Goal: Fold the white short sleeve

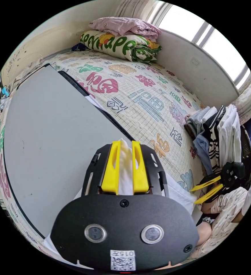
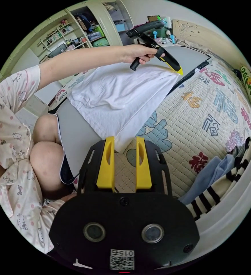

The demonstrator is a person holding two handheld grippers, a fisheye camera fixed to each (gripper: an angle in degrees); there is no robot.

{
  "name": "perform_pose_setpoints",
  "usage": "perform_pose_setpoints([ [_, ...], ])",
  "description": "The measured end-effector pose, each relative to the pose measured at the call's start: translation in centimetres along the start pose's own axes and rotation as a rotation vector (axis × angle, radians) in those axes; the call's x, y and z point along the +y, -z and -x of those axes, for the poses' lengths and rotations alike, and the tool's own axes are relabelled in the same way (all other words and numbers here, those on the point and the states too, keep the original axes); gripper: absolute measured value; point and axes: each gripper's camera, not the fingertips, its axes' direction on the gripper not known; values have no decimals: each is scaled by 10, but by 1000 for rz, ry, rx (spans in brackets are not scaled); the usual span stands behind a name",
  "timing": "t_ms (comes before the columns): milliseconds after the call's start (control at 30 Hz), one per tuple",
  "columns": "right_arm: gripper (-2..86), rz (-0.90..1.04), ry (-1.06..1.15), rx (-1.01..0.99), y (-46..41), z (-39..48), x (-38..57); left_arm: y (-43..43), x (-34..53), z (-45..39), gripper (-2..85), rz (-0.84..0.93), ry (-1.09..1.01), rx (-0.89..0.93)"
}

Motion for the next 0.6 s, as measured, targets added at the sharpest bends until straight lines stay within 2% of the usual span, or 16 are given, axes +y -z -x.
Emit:
perform_pose_setpoints([
  [333,98,58,-9,21,-2,40,25,2,12,14,31,-25,24,-36],
  [467,55,81,52,80,-7,79,42,2,15,21,20,-27,19,-38],
  [500,18,90,80,33,-9,87,48,2,16,23,17,-27,22,-40],
  [600,5,103,74,21,-13,100,64,2,18,29,10,-25,18,-56],
])
